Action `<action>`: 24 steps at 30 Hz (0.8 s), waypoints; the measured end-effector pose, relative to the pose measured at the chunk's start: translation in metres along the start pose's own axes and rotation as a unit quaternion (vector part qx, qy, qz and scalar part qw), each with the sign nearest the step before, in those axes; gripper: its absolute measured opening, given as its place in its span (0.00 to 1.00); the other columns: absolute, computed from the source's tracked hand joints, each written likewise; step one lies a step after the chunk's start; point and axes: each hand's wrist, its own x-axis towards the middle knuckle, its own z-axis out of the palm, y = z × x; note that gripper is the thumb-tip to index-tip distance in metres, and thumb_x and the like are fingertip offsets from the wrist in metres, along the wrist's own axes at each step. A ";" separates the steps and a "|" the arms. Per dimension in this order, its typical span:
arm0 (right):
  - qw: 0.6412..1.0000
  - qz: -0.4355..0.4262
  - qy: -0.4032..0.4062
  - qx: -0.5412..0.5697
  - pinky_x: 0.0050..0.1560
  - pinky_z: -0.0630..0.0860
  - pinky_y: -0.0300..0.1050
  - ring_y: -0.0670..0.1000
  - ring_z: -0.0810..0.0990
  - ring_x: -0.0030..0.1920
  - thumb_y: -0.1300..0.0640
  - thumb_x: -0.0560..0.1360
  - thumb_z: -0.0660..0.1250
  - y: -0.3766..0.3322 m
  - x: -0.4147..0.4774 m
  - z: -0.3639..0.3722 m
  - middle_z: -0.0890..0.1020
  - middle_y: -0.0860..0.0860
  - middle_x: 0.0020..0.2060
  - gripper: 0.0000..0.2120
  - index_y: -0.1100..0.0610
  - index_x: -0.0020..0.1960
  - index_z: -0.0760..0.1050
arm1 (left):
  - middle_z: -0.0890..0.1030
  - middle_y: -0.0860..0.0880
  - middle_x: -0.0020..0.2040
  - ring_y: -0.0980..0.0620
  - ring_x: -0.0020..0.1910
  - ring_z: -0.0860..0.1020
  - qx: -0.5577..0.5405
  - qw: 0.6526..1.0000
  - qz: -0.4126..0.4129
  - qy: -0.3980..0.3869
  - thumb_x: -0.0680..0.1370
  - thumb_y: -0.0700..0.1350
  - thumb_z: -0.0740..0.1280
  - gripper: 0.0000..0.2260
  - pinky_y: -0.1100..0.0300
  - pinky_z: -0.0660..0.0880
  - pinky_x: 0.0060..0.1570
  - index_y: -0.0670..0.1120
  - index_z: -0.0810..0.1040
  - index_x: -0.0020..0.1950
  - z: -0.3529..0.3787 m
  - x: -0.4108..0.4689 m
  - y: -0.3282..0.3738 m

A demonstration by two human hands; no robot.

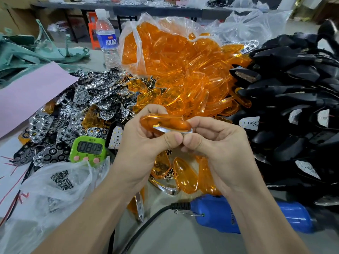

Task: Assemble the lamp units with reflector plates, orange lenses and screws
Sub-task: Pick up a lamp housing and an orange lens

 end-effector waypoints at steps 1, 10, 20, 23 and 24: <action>1.000 0.014 0.008 0.007 0.37 0.82 0.42 0.53 0.86 0.36 0.59 0.65 0.78 0.000 0.000 0.000 0.88 0.58 0.41 0.11 0.54 0.47 0.87 | 0.84 0.43 0.43 0.45 0.43 0.82 -0.007 1.000 -0.012 0.009 0.65 0.43 0.79 0.13 0.54 0.80 0.43 0.52 0.81 0.46 0.000 0.000 -0.001; 0.986 0.134 0.052 0.087 0.39 0.83 0.41 0.54 0.87 0.38 0.60 0.64 0.76 0.009 0.006 -0.002 0.87 0.59 0.41 0.11 0.57 0.46 0.86 | 0.86 0.44 0.49 0.47 0.47 0.85 -0.022 0.991 -0.131 0.017 0.71 0.44 0.76 0.15 0.56 0.83 0.47 0.48 0.82 0.57 -0.008 0.006 0.003; 0.882 -0.074 0.053 -0.463 0.52 0.75 0.23 0.35 0.79 0.56 0.54 0.76 0.75 0.028 -0.006 0.022 0.80 0.34 0.57 0.25 0.39 0.70 0.75 | 0.88 0.44 0.46 0.47 0.46 0.87 0.160 0.975 -0.133 0.072 0.82 0.35 0.67 0.10 0.58 0.82 0.42 0.47 0.85 0.53 -0.009 0.003 -0.006; 0.894 -0.046 0.045 -0.444 0.49 0.76 0.23 0.33 0.79 0.53 0.55 0.74 0.76 0.027 -0.006 0.021 0.81 0.29 0.50 0.23 0.38 0.66 0.77 | 0.88 0.48 0.44 0.47 0.46 0.87 0.245 0.958 -0.147 0.021 0.83 0.44 0.67 0.09 0.54 0.84 0.45 0.52 0.87 0.51 -0.015 0.004 0.003; 0.906 -0.027 0.043 -0.421 0.44 0.74 0.21 0.30 0.79 0.52 0.56 0.73 0.78 0.026 -0.005 0.019 0.81 0.27 0.47 0.23 0.38 0.64 0.79 | 0.88 0.49 0.44 0.46 0.45 0.87 0.260 0.953 -0.156 0.004 0.83 0.51 0.66 0.10 0.54 0.84 0.45 0.53 0.87 0.51 -0.018 0.005 0.009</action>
